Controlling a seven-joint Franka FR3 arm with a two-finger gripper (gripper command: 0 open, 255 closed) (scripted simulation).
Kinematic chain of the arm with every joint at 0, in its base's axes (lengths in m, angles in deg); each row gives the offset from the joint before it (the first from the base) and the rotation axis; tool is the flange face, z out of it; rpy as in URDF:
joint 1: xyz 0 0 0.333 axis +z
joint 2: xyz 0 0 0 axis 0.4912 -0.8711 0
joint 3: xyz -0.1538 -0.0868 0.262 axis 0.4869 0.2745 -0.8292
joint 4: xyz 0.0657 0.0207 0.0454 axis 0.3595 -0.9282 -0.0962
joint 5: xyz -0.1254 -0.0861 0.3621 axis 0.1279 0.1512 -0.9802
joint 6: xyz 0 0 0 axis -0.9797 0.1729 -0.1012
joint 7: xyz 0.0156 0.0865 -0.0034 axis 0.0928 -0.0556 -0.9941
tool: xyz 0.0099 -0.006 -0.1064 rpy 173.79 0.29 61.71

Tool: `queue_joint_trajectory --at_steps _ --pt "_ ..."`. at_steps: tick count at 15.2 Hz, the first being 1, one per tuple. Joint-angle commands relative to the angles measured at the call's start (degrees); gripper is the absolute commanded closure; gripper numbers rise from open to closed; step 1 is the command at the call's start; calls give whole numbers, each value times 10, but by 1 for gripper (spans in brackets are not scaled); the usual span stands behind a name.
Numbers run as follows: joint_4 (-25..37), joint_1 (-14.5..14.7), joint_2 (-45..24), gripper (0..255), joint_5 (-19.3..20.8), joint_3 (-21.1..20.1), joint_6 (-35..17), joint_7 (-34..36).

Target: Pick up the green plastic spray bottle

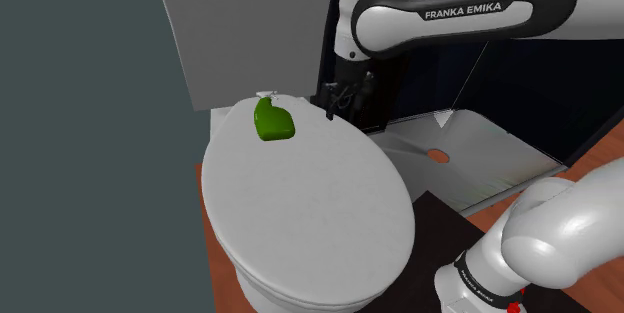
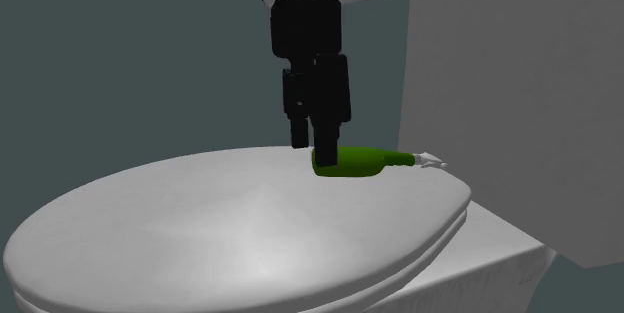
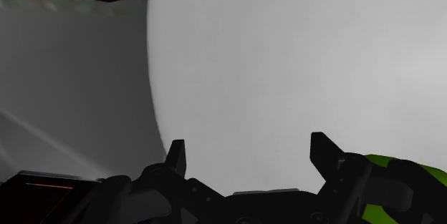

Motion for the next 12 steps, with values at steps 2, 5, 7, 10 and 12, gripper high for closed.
queue_joint_trajectory --at_steps 2,5,7,10,12 --pt "42 1 -62 0 9 -12 -32 22" --pt "92 5 -120 0 22 -22 -51 45" --pt "130 8 -160 0 33 -28 -60 60" --pt "193 16 -220 0 51 -34 -68 82" --pt "239 23 -261 0 64 -37 -70 96"
